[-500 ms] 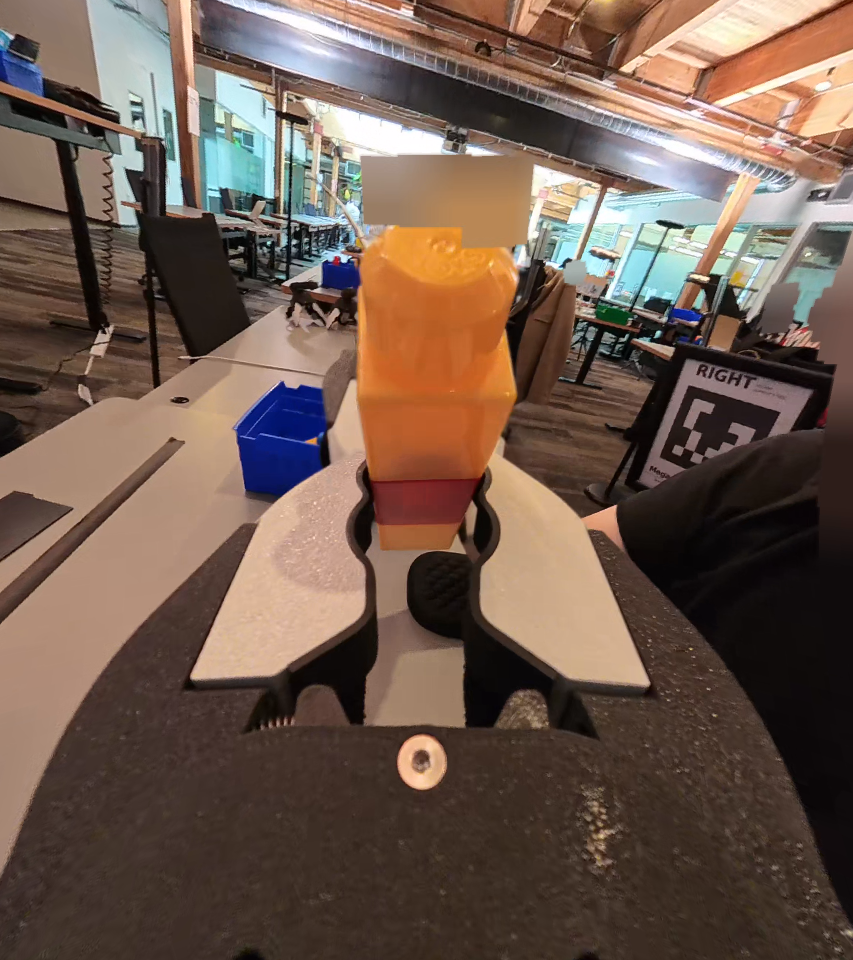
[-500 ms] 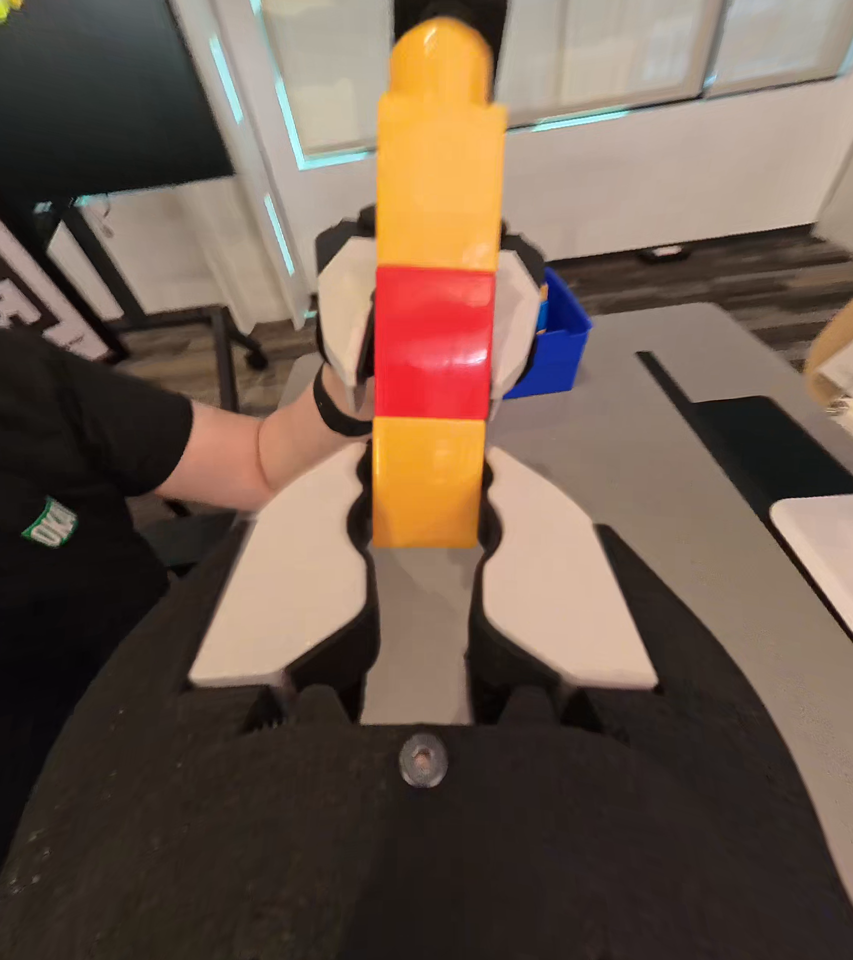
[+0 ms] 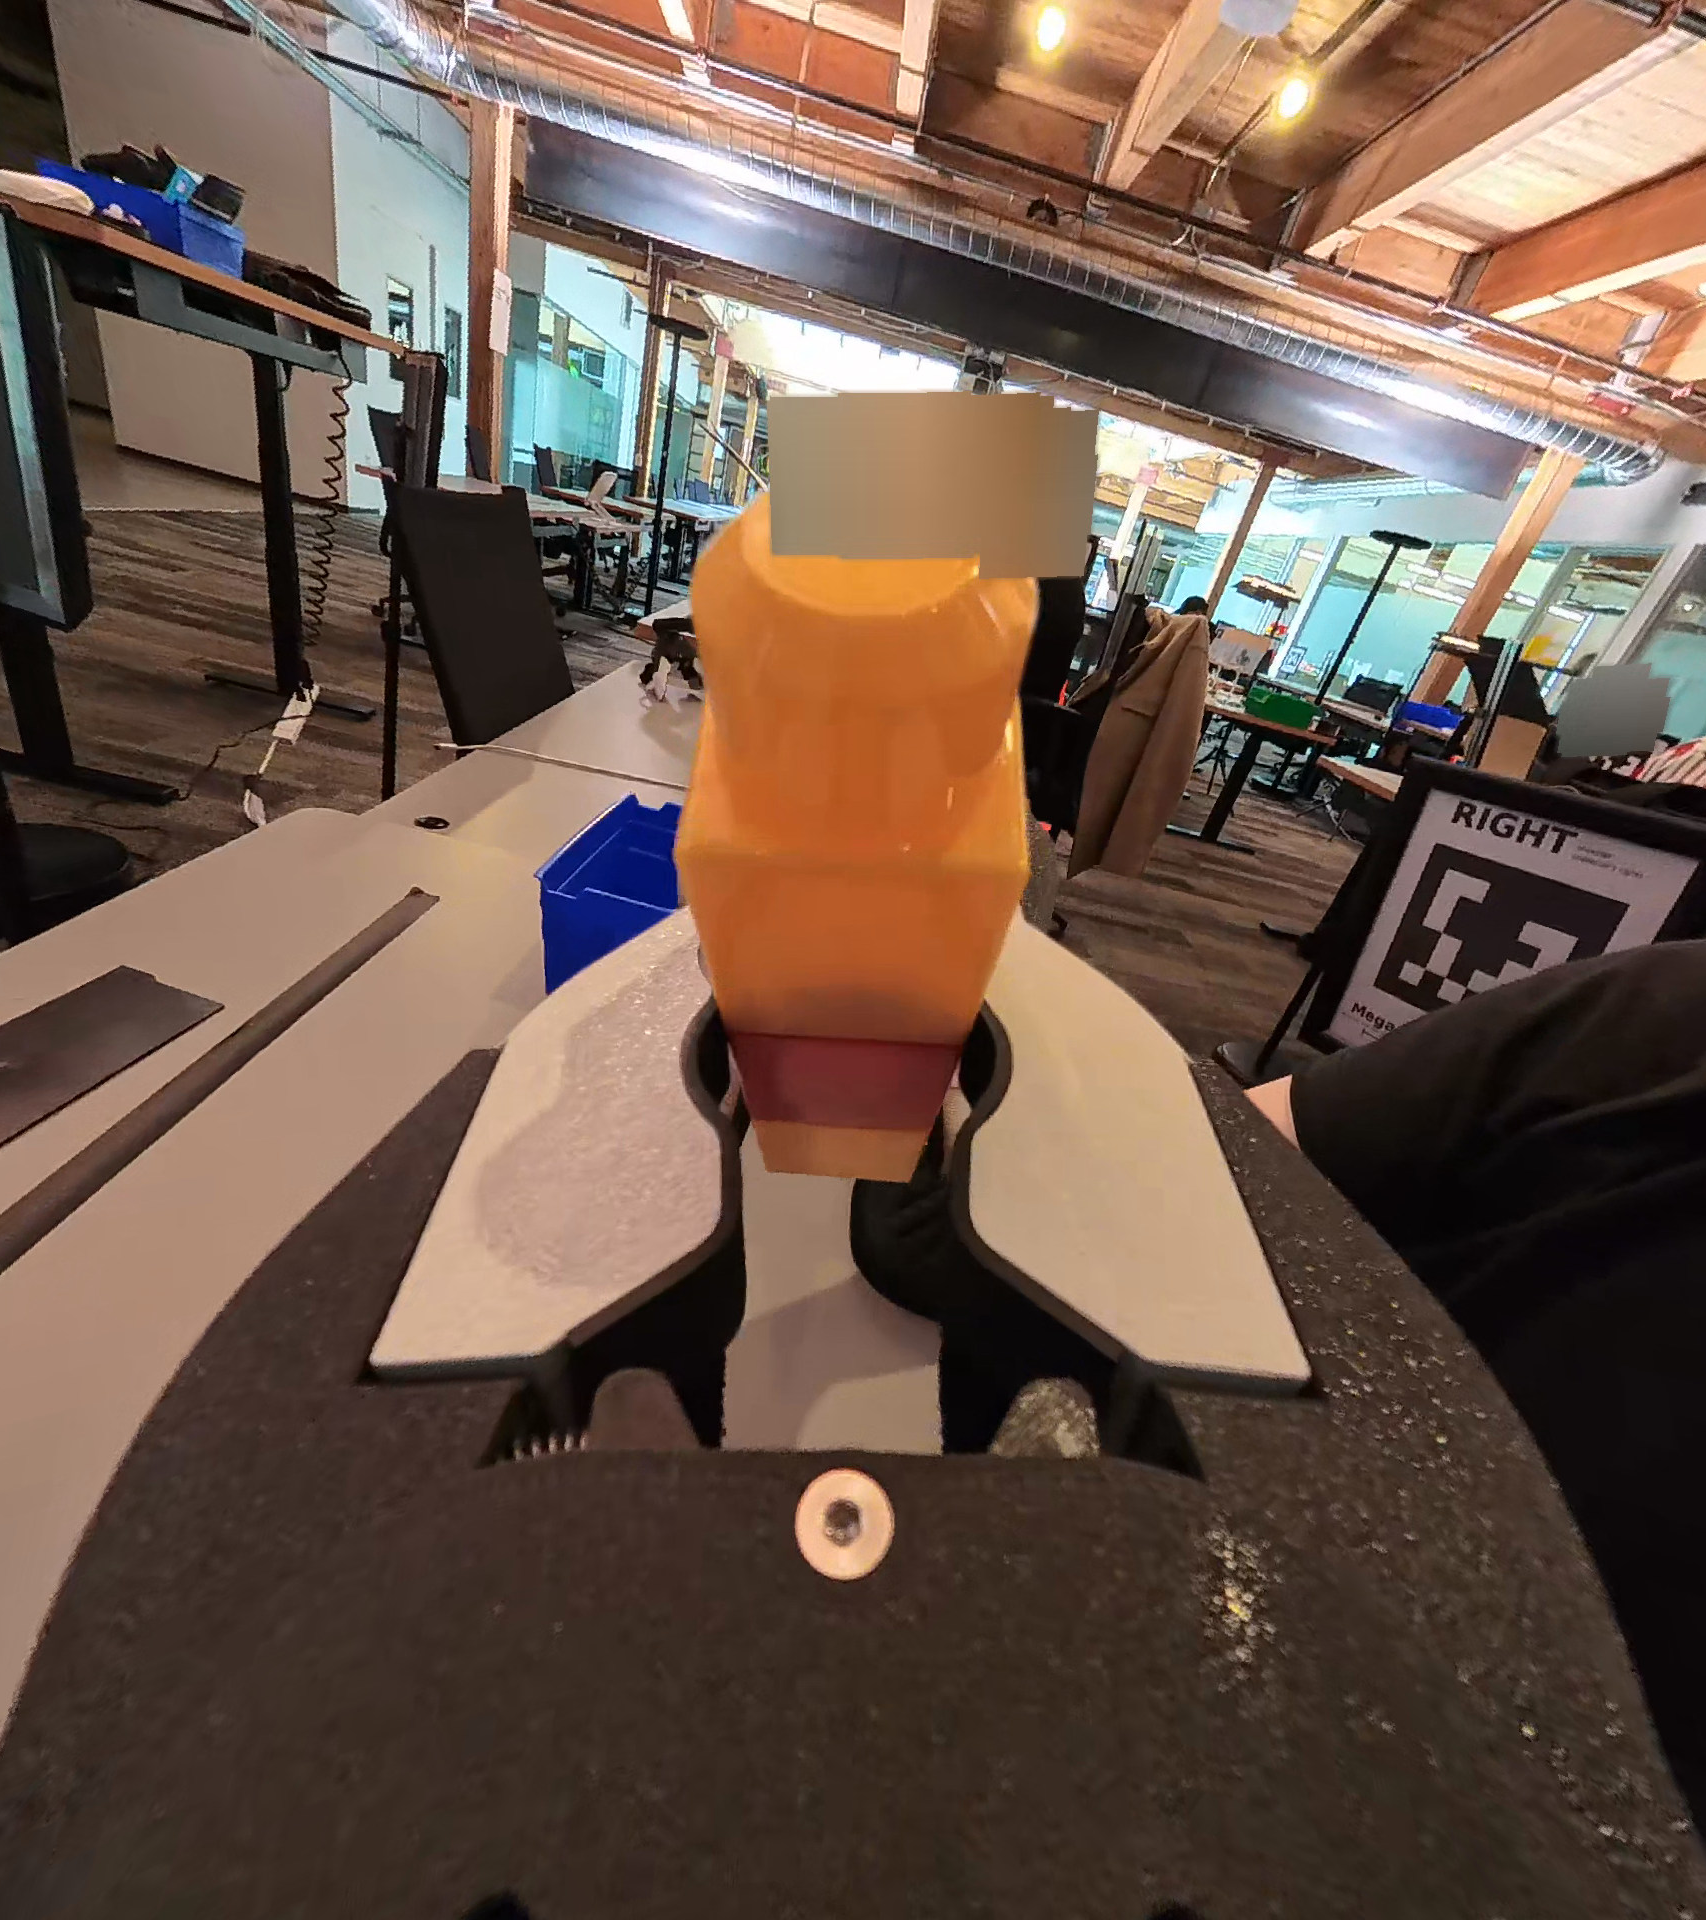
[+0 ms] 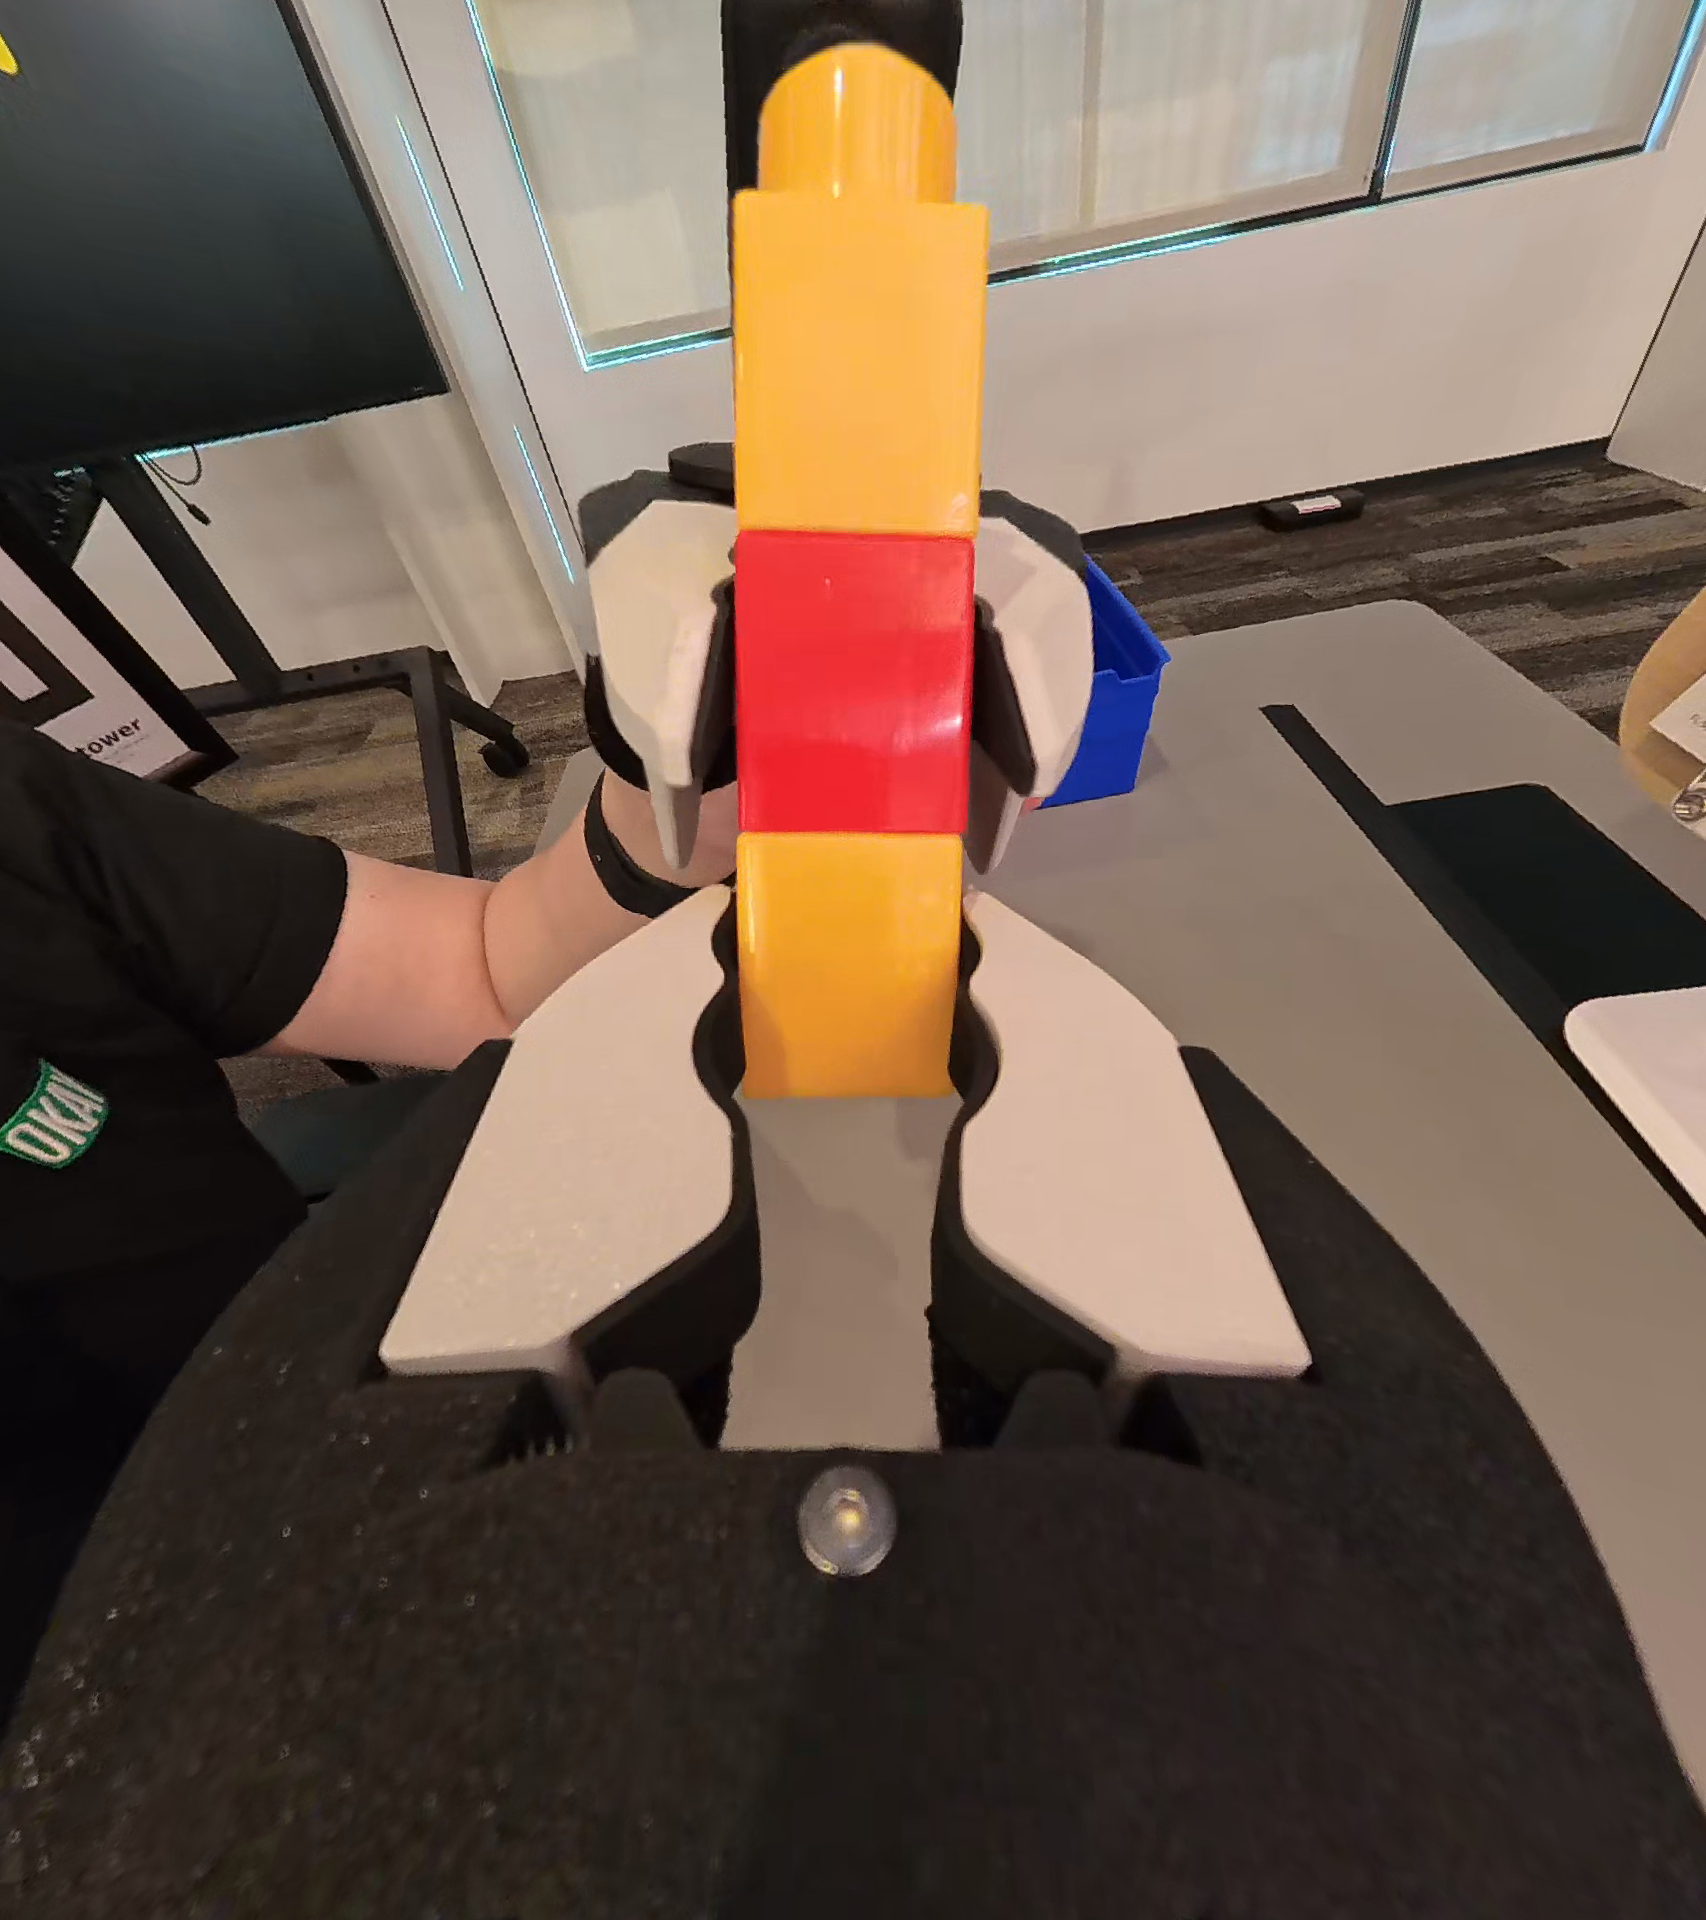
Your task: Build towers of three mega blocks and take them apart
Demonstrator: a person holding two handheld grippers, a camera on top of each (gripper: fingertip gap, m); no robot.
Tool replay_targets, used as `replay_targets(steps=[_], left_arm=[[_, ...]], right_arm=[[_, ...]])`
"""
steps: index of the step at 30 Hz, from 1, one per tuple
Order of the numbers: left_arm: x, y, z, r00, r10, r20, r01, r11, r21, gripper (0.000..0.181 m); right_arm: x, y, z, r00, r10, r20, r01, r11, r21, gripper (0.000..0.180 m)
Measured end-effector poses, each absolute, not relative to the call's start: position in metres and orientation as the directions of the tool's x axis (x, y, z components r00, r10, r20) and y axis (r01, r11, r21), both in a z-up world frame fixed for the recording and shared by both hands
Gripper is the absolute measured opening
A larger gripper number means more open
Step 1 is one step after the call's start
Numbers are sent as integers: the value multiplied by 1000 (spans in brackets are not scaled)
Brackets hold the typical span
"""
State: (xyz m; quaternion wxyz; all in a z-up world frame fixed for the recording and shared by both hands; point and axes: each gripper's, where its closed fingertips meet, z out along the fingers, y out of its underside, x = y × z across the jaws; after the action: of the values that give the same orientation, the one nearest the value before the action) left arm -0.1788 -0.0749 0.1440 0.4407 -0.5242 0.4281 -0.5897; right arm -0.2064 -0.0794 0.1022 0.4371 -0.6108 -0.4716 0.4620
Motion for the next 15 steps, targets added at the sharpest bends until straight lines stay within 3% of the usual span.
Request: replay_targets(steps=[9,12,15], left_arm=[[-182,-72,144,-68,-963,260,74,-265,-961,40],[-185,-72,146,-71,-962,264,83,-269,-959,40],[-186,-71,145,-63,-963,261,77,-266,-961,40]], right_arm=[[-210,-78,101,117,977,-177,147,-193,-970,36],[-212,-78,101,125,977,-170,153,-189,-970,44],[-212,-76,99,141,980,-139,170,-162,-972,36]])
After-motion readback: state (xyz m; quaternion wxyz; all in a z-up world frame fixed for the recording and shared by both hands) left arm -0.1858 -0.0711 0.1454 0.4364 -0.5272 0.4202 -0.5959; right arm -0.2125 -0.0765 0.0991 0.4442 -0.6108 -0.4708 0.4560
